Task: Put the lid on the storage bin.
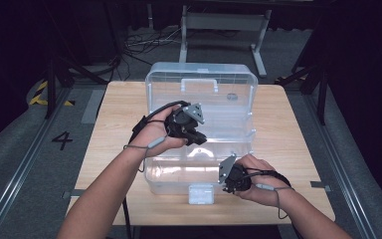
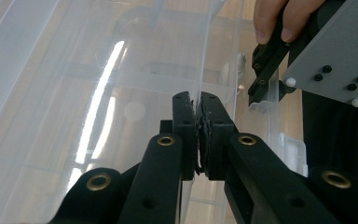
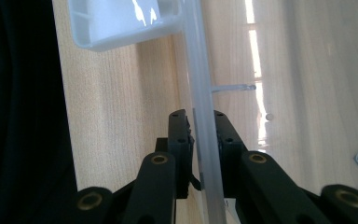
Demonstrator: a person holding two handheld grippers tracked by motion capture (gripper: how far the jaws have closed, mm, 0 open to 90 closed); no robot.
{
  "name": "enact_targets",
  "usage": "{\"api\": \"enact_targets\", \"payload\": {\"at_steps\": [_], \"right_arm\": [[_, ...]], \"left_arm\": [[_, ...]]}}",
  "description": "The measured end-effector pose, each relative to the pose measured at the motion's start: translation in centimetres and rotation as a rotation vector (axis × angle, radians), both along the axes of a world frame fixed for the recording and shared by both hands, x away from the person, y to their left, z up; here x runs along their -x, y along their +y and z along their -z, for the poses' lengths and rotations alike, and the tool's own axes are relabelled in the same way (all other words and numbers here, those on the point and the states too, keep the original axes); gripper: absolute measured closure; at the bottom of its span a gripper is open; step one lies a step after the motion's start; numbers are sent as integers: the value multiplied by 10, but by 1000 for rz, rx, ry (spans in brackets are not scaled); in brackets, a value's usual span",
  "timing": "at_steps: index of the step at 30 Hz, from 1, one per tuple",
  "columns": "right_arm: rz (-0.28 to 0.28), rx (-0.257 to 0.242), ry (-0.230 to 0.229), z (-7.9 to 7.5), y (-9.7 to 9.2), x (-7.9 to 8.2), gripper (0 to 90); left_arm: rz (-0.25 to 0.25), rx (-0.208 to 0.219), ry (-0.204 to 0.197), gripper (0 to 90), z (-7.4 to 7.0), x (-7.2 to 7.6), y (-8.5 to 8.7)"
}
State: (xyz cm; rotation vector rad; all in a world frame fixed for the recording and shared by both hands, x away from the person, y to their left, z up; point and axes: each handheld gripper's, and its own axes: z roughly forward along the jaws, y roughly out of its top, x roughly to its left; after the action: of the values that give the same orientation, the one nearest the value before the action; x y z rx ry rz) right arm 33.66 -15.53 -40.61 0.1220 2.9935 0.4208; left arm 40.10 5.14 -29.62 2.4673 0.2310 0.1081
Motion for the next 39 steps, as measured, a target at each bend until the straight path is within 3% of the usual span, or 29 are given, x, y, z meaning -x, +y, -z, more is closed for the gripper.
{"api": "enact_targets", "payload": {"at_steps": [8, 14, 19, 26, 36, 39], "right_arm": [[3, 0, -5, 0, 0, 1, 813], [10, 0, -12, 0, 0, 1, 815], [10, -3, -19, 0, 0, 1, 815], [17, -6, -24, 1, 0, 3, 814], [30, 2, -45, 0, 0, 5, 809], [37, -16, -37, -3, -1, 4, 812]], "left_arm": [[7, 2, 6, 865, 3, 6, 0], [9, -24, -8, 865, 4, 12, -4], [12, -18, 8, 865, 7, 15, -3], [20, -47, -2, 866, 8, 20, -6], [21, -32, 13, 867, 12, 22, -4], [21, -33, 13, 868, 12, 22, -4]]}}
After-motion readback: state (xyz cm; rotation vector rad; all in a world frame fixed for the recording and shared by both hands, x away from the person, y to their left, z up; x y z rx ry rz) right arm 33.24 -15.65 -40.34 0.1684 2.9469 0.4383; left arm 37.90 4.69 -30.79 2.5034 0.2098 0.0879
